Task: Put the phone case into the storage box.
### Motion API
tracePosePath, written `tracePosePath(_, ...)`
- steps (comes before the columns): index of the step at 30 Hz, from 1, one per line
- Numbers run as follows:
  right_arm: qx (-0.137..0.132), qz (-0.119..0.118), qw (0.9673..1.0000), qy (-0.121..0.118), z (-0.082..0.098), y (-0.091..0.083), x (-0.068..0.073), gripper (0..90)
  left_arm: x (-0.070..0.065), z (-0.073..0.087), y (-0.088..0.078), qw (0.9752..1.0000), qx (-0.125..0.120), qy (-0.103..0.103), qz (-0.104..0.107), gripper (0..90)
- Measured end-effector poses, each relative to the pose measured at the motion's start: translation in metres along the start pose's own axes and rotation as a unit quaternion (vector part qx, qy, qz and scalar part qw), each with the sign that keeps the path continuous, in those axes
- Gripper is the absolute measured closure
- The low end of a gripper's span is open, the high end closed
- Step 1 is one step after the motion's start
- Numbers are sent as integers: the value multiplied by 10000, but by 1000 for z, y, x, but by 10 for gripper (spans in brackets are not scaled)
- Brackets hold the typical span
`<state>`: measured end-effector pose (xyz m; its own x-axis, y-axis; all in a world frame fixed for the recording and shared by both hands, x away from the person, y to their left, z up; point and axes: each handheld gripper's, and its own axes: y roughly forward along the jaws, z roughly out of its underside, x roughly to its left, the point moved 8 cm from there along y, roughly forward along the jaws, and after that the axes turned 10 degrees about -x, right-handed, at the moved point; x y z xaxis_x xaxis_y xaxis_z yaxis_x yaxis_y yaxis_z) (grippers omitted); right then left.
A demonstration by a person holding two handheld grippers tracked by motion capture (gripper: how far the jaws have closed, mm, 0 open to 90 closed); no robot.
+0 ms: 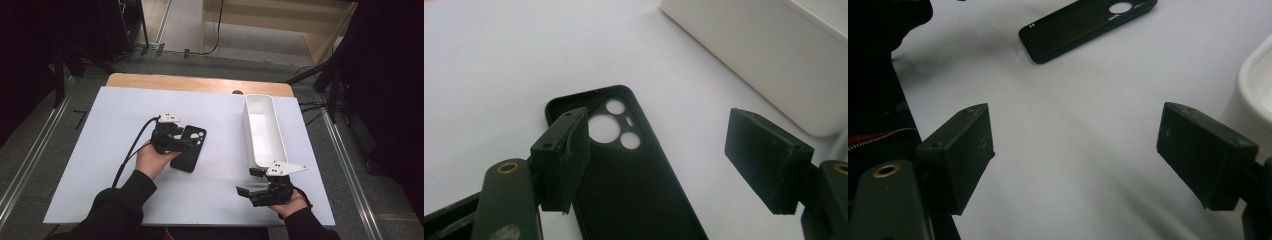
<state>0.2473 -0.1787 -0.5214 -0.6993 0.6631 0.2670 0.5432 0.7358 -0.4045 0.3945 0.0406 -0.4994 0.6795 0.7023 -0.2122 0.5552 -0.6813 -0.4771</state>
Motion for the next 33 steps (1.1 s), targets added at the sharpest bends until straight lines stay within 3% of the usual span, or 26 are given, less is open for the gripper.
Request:
tracePosePath(8, 6, 3, 10000, 1, 0, 0, 0, 135, -1, 6, 7, 9989, -73, 30, -471, 136)
tracePosePath(11, 14, 8, 10000, -4, 0, 0, 0, 135, 1, 9, 9, 9986, -25, -69, -523, 0)
tracePosePath(23, 20, 8, 10000, -20, 1, 0, 0, 135, 2, 9, 9, 9963, -257, -92, -815, 0)
tracePosePath(33, 24, 1, 10000, -8, 1, 0, 0, 135, 2, 15, 14, 9958, -182, -65, -894, 0)
